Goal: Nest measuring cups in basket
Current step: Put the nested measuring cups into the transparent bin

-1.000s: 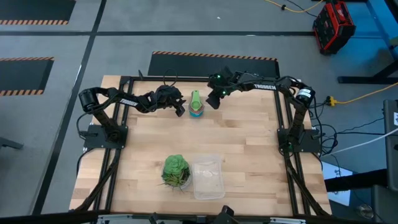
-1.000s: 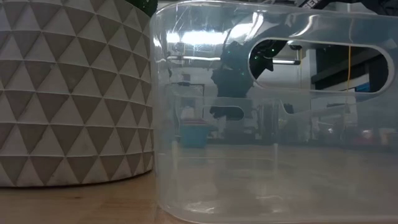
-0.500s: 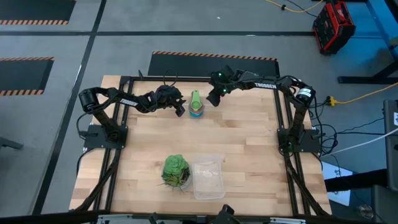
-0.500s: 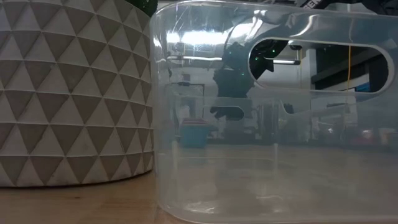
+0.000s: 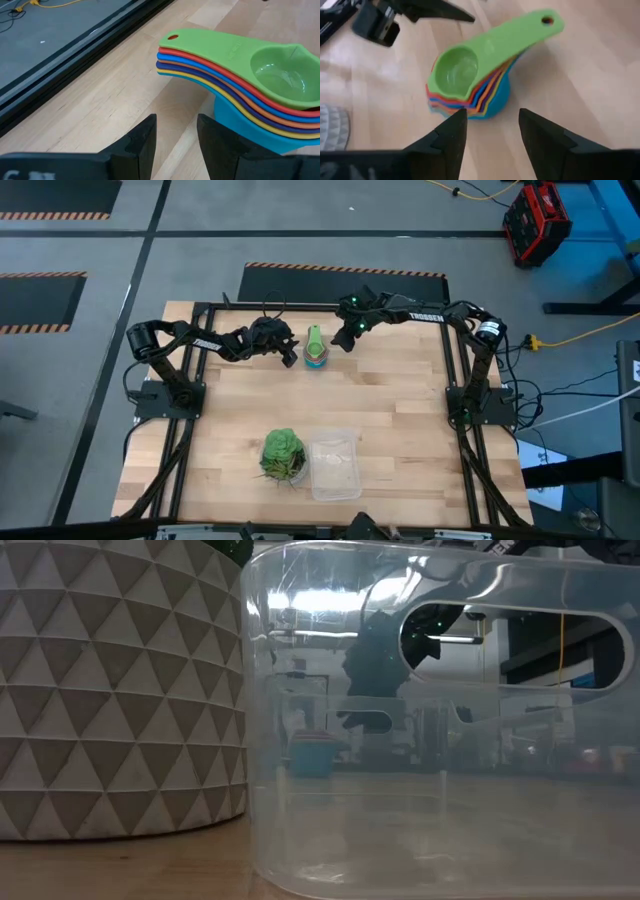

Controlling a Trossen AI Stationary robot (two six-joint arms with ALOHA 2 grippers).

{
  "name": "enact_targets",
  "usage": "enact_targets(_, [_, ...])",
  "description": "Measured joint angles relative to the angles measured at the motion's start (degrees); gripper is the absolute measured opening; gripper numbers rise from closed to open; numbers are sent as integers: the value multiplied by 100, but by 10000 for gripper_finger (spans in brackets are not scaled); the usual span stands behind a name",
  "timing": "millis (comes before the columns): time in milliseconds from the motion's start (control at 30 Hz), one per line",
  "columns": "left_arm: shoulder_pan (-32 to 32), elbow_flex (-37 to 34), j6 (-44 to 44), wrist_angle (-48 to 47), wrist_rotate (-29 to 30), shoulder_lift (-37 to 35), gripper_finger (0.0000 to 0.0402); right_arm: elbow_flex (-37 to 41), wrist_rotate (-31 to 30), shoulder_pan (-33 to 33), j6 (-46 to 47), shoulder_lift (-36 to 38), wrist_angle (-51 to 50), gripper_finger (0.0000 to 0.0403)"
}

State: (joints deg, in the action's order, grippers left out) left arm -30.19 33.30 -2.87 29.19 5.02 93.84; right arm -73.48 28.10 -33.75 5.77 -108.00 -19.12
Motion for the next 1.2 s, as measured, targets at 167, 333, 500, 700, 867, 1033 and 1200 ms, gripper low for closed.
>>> enact_targets(167, [2, 0, 2, 0, 0, 0, 135, -1, -107, -1, -173, -5, 95, 185])
enact_targets(333, [0, 0, 2, 2, 0, 0, 135, -1, -300, -1, -34, -5, 101, 185])
enact_targets(500, [0, 0, 2, 0, 1, 0, 135, -1, -444, -8, 3, -5, 126, 185])
enact_targets(700, [0, 0, 1, 0, 2, 0, 135, -1, -244, -87, 1, -5, 129, 185])
enact_targets(867, [0, 0, 2, 1, 0, 0, 135, 3, 633, -507, 302, -5, 15, 185])
enact_targets(1033, [0, 0, 2, 0, 0, 0, 135, 437, 1404, -875, 1161, -5, 1213, 185])
enact_targets(1200, [2, 0, 2, 1, 1, 0, 135, 1029, 1503, -957, 2506, -7, 2517, 185])
